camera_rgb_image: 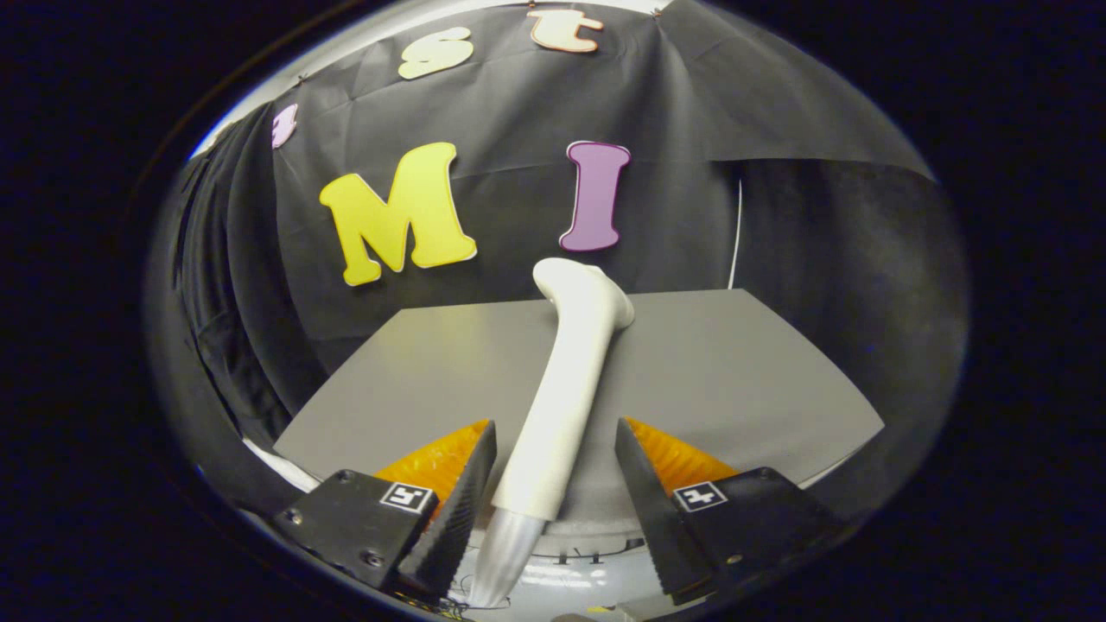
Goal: Iron the clothes twice with a garment steamer, once on the left side and once on the right side.
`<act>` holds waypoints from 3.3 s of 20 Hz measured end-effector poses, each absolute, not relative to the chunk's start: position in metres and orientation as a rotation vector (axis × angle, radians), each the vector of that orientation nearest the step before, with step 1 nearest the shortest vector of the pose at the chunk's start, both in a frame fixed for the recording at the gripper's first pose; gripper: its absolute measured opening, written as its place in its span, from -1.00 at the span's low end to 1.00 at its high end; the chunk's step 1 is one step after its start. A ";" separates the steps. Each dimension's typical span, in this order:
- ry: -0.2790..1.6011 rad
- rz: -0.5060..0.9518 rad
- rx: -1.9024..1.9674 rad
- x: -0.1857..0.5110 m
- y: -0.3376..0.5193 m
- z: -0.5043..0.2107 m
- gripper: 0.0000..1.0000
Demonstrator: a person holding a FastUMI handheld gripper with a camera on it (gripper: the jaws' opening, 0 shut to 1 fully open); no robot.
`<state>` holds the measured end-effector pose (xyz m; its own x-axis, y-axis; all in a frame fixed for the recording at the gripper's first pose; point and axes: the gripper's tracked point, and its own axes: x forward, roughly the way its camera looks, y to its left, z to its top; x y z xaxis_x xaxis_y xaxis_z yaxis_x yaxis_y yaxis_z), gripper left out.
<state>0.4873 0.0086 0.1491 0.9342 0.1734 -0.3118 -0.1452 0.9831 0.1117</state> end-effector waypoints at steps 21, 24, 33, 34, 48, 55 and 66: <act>0.258 0.177 0.308 0.433 0.018 0.188 -0.34; 0.190 0.153 0.304 0.392 0.031 0.222 -0.34; -0.012 0.171 0.289 0.277 0.129 0.321 -0.34; -0.026 0.182 0.284 0.270 0.143 0.328 -0.34; -0.133 0.366 0.187 0.205 0.352 0.392 -0.35; -0.102 0.392 0.142 0.218 0.408 0.386 -0.35; -0.001 0.376 0.096 0.238 0.412 0.335 -0.35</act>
